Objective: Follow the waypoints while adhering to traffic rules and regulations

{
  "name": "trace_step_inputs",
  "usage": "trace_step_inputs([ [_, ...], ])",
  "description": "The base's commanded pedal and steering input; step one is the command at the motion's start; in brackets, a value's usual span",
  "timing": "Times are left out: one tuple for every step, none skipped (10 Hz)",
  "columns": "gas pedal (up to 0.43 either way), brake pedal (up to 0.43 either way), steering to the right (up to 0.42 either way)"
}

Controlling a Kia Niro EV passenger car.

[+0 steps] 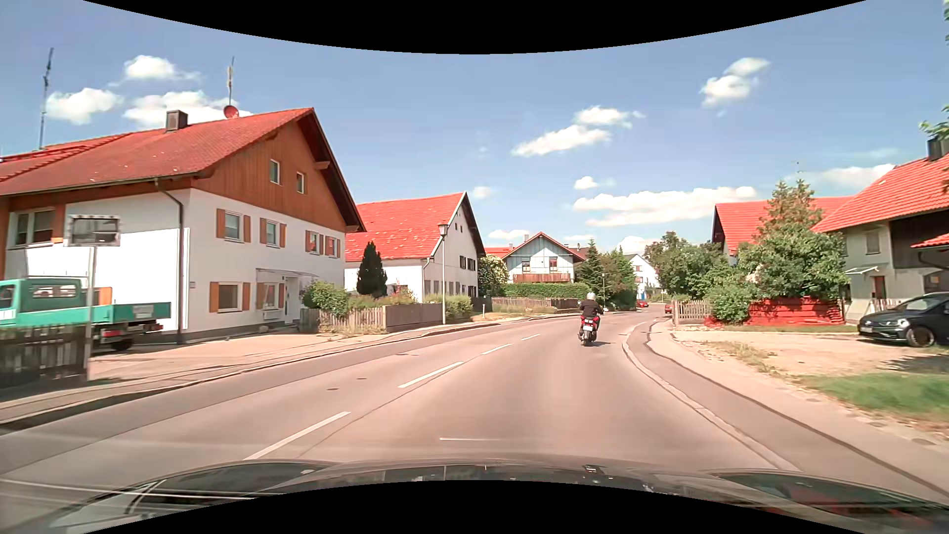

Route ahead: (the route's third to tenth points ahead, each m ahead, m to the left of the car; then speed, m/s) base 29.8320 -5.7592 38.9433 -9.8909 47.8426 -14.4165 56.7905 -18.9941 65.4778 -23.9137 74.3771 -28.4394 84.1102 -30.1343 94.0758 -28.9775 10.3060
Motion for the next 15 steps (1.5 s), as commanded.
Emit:
trace_step_inputs([
  [0.220,0.012,0.081],
  [0.220,0.012,0.081],
  [0.220,0.012,0.081],
  [0.220,0.012,0.081],
  [0.220,0.012,0.081],
  [0.220,0.012,0.081],
  [0.220,0.012,0.080],
  [0.220,0.012,0.076],
  [0.220,0.012,0.072],
  [0.220,0.012,0.070],
  [0.220,0.012,0.065],
  [0.220,0.012,0.063],
  [0.220,0.012,0.063],
  [0.220,0.012,0.061],
  [0.189,0.012,0.060],
])
